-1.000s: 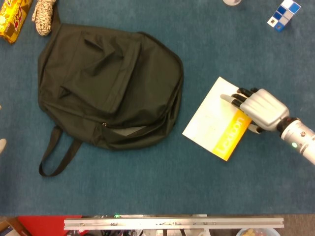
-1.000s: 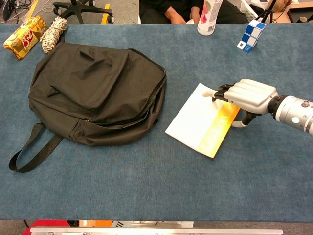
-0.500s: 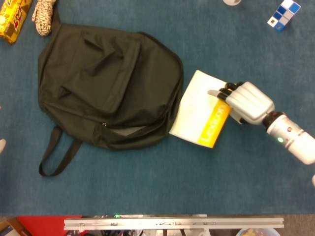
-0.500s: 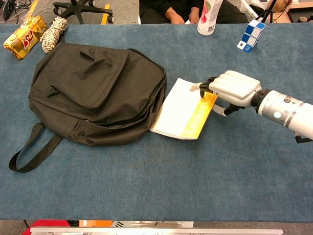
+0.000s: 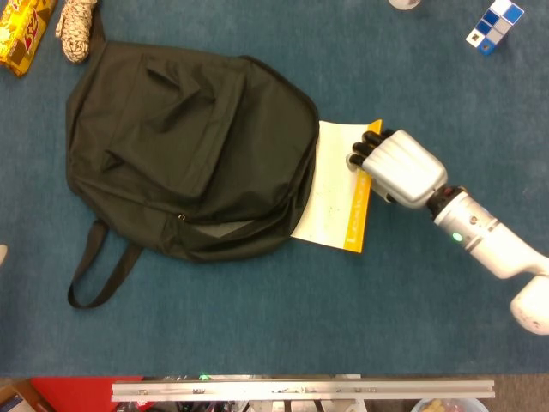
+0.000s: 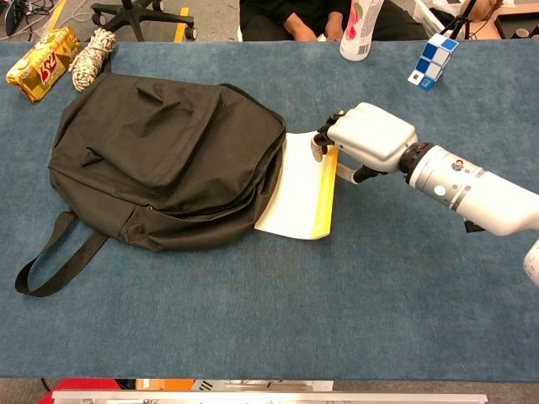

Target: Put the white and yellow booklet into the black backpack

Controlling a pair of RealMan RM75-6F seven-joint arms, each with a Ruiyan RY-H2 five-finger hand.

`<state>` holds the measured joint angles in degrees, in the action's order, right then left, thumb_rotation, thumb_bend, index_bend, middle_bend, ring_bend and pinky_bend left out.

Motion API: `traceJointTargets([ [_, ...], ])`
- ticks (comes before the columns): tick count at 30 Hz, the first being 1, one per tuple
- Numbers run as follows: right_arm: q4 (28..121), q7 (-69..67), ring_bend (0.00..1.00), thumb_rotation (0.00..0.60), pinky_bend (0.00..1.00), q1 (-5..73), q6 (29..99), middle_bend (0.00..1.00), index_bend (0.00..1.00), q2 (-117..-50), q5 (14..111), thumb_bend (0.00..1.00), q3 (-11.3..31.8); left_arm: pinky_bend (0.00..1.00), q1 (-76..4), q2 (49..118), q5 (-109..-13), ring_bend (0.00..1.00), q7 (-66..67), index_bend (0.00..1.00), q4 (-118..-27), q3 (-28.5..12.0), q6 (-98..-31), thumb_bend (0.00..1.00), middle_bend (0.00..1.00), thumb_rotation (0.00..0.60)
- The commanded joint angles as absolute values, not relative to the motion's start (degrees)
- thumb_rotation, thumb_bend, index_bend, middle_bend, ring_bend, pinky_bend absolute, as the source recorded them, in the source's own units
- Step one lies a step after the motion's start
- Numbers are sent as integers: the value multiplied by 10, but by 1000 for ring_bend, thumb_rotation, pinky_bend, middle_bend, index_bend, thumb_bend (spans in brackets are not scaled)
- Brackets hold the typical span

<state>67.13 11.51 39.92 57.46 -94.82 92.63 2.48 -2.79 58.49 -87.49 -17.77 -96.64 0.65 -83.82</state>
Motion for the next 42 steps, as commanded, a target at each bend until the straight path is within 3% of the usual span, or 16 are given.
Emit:
traceJointTargets([
  [1, 648, 119, 428, 600, 595, 396, 600, 554, 645, -969, 932, 292, 30, 281, -27, 582, -877, 161, -187, 276, -966, 8, -839, 203, 228, 600],
  [5, 627, 116, 495, 600, 636, 391, 626, 612, 748, -984, 934, 288, 32, 281, -27, 581, -878, 161, -193, 275, -964, 8, -840, 203, 228, 600],
  [12, 609, 105, 573, 600, 691, 376, 665, 673, 831, -985, 932, 288, 36, 281, -32, 577, -878, 162, -197, 274, -964, 4, -835, 203, 228, 600],
  [28, 660, 139, 604, 600, 715, 320, 754, 695, 868, -881, 935, 287, 32, 280, -111, 574, -927, 162, -145, 283, -967, -8, -761, 204, 228, 600],
  [42, 710, 172, 605, 600, 715, 277, 796, 696, 869, -801, 895, 287, 60, 277, -242, 659, -980, 169, -102, 300, -961, -25, -642, 203, 251, 600],
])
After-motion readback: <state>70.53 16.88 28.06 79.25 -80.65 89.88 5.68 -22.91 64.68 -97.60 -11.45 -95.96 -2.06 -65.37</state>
